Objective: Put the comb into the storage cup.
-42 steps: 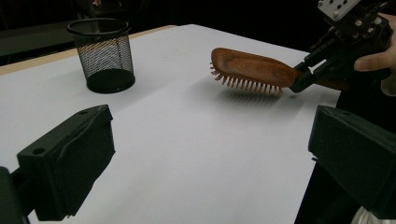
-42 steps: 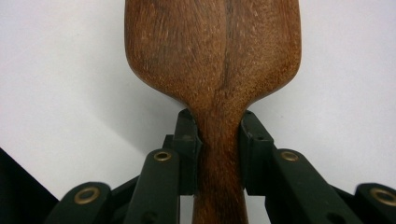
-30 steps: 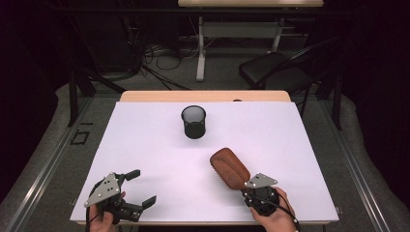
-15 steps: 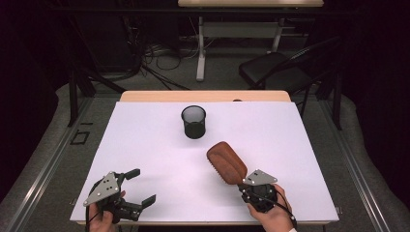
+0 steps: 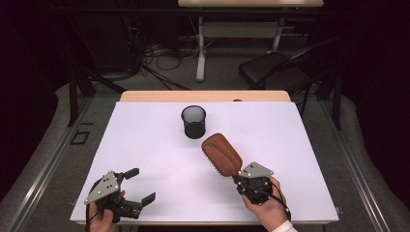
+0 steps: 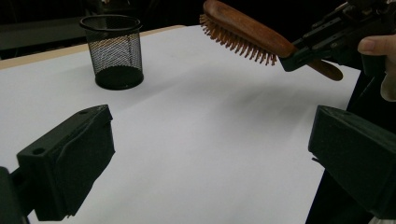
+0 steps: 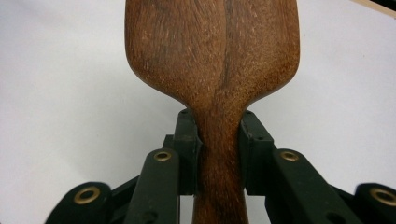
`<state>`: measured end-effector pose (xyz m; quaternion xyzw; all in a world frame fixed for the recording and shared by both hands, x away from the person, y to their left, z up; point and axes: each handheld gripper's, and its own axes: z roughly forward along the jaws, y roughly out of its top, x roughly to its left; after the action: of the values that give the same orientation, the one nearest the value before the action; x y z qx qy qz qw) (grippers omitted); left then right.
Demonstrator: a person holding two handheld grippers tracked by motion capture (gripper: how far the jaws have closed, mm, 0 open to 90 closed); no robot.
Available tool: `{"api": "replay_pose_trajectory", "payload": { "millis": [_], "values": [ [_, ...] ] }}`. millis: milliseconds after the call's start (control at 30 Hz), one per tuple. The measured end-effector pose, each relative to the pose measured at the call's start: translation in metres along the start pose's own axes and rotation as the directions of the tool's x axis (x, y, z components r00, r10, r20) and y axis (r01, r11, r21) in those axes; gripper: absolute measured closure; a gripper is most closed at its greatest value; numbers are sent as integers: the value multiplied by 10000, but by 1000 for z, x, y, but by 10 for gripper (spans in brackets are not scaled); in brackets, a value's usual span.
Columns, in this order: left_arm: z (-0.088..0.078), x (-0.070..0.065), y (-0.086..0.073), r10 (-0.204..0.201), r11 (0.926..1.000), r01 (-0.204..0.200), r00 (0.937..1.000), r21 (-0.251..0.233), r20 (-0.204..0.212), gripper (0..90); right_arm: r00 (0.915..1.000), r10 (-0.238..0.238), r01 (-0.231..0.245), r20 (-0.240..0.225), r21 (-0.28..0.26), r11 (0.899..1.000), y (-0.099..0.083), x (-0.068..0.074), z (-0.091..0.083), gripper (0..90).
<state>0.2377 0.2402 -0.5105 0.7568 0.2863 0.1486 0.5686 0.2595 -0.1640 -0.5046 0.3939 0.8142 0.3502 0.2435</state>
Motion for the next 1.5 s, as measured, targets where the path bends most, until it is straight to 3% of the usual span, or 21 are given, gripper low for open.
{"api": "replay_pose_trajectory", "payload": {
  "millis": [233, 700, 1067, 1267, 1500],
  "values": [
    [-1, 2, -1, -238, 9997, 237, 9997, -65, -25, 4, 9999, 124, -124, -3, -300, 9995, 14, -3, 5, 722],
    [-2, 2, -1, -259, 9997, 259, 9997, -23, -27, 5, 9995, 323, -318, 24, -1159, 9928, 42, -9, 14, 721],
    [0, 4, -2, -391, 9992, 391, 9992, 3, -32, 4, 9990, 406, -376, 168, -1537, 9874, 51, -16, 24, 721],
    [2, 4, -2, -417, 9991, 417, 9991, 70, 39, 4, 9984, 417, -334, 373, -1999, 9792, 53, -19, 28, 721],
    [4, 6, -4, -769, 9970, 769, 9970, 60, 63, 4, 9977, 452, -324, 509, -2296, 9728, 52, -22, 30, 721]
  ]
}}
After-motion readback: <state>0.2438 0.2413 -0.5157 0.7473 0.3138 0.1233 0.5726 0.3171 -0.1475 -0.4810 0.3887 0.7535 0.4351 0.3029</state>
